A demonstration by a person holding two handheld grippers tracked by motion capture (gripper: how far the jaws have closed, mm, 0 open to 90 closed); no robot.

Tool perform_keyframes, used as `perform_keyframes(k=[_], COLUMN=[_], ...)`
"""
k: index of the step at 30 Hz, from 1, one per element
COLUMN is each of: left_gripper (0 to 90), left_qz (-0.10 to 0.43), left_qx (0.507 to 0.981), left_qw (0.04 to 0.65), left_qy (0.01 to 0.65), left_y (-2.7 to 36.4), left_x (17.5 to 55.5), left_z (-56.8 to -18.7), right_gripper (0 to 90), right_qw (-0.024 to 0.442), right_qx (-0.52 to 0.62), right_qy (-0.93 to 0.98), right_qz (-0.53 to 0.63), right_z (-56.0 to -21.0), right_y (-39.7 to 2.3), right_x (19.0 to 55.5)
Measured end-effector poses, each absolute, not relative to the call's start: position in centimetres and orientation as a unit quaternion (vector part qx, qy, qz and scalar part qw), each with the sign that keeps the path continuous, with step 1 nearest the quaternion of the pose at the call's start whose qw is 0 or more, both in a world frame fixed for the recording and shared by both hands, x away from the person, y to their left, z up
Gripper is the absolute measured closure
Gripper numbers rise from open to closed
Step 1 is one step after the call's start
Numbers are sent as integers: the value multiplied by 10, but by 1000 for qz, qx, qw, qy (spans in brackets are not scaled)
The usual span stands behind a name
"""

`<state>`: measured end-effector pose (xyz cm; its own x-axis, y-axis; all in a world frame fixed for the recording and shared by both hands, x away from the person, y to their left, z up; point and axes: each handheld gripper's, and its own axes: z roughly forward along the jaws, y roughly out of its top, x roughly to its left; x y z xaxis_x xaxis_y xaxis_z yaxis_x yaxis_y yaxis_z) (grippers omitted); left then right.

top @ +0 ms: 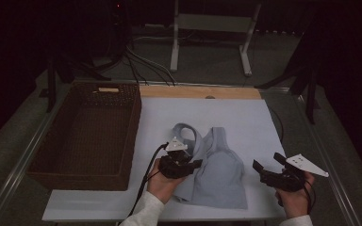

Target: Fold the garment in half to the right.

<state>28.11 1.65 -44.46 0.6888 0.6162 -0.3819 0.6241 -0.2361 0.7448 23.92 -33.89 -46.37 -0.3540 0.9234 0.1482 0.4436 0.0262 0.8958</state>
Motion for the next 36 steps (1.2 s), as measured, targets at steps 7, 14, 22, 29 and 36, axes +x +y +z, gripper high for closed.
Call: perform_keyframes(k=[7, 14, 22, 29, 36], left_gripper=[744, 741, 740, 739, 739], left_qz=[-8, -15, -21, -27, -31], left_qx=[783, 784, 784, 784, 784], left_qw=[477, 479, 479, 477, 476], left_qy=[398, 395, 395, 396, 396], left_y=[12, 3, -8, -17, -25], left_x=[285, 287, 290, 293, 297], left_z=[-445, -445, -447, -451, -452], right_gripper=[60, 60, 60, 60, 61], right_qw=[251, 251, 251, 251, 250], right_qx=[510, 510, 509, 509, 509], right_qy=[671, 671, 671, 671, 671], right_qz=[476, 476, 476, 476, 476], right_z=[-464, -464, -464, -464, -464], right_y=[-339, -339, -339, -339, -339], right_x=[239, 240, 239, 239, 239])
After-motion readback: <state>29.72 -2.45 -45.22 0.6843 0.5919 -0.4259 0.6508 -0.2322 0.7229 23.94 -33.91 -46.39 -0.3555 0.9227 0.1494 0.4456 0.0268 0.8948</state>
